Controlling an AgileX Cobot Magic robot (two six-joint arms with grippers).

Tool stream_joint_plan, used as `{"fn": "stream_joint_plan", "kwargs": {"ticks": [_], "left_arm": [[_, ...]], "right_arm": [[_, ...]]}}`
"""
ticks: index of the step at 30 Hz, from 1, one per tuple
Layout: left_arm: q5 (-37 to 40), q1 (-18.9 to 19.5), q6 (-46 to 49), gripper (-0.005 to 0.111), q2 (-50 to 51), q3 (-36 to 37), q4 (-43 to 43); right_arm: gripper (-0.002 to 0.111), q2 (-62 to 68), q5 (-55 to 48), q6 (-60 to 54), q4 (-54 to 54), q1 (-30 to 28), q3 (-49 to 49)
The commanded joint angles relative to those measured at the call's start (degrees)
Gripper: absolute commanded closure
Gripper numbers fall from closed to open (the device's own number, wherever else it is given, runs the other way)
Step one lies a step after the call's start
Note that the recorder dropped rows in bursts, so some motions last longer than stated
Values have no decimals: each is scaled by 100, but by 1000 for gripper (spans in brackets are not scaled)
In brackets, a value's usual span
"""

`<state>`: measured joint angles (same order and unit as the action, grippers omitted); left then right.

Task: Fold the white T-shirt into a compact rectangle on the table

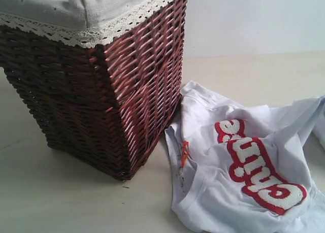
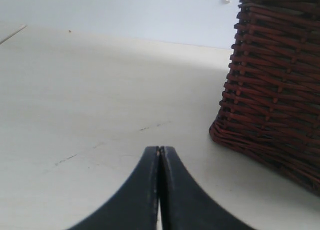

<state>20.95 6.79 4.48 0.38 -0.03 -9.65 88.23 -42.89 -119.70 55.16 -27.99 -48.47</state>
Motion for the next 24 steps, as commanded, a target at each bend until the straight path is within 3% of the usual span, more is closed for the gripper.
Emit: {"fn": "stream_joint_plan", "kwargs": {"ticks": [1, 8, 12, 17, 21, 24], "left_arm": [[-26, -40, 5, 107, -38, 3, -60], [-26, -40, 5, 107, -38, 3, -60], [-26, -40, 5, 107, -38, 3, -60], [-26, -40, 5, 107, -38, 3, -60], [-26, -40, 5, 107, -38, 3, -60], [-26, -40, 5, 107, -38, 3, -60]], "right_arm": [[108, -535, -134, -109, 1350, -14, 4], [108, -960, -6, -109, 3443, -14, 4], [108, -1178, -243, -109, 3910, -14, 4], [108, -1231, -1223, 119, 2542, -14, 4], [108, -1231, -1904, 413, 411, -1, 4], [108, -1231, -1735, 812, -882, -1, 4]]}}
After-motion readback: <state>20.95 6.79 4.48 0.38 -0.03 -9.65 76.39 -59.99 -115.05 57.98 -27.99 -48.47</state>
